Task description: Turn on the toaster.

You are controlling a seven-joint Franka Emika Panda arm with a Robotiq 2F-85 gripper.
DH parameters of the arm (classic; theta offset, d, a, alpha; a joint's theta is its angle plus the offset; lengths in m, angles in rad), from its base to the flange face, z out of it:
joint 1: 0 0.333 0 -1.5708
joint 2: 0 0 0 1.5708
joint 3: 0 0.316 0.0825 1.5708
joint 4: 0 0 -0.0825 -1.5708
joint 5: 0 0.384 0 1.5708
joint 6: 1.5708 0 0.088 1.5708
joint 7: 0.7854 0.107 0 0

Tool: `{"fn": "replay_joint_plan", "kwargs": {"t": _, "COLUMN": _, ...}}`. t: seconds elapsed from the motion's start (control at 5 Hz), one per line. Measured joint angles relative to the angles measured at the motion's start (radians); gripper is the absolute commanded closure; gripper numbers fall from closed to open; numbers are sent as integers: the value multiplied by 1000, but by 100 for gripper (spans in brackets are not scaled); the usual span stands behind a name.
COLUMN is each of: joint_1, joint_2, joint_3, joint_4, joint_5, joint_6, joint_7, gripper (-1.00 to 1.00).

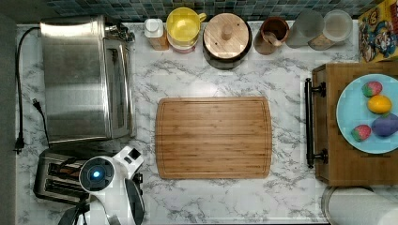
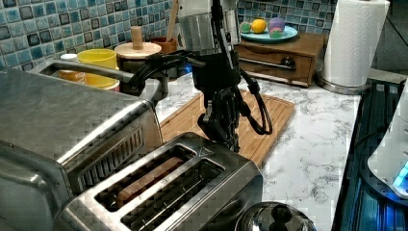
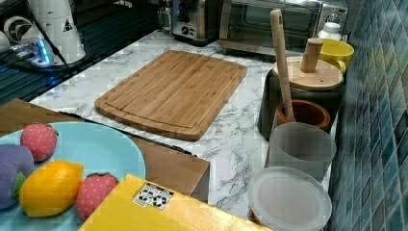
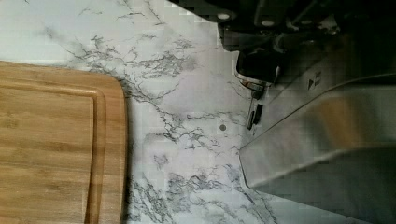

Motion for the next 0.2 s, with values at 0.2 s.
{"fn": "replay_joint_plan", "kwargs": {"t": 0.2, "joint_1": 10, "joint_2": 0, "joint_3": -10, "joint_4": 0, "joint_5": 0, "joint_6": 0, "joint_7": 0, "gripper": 100}}
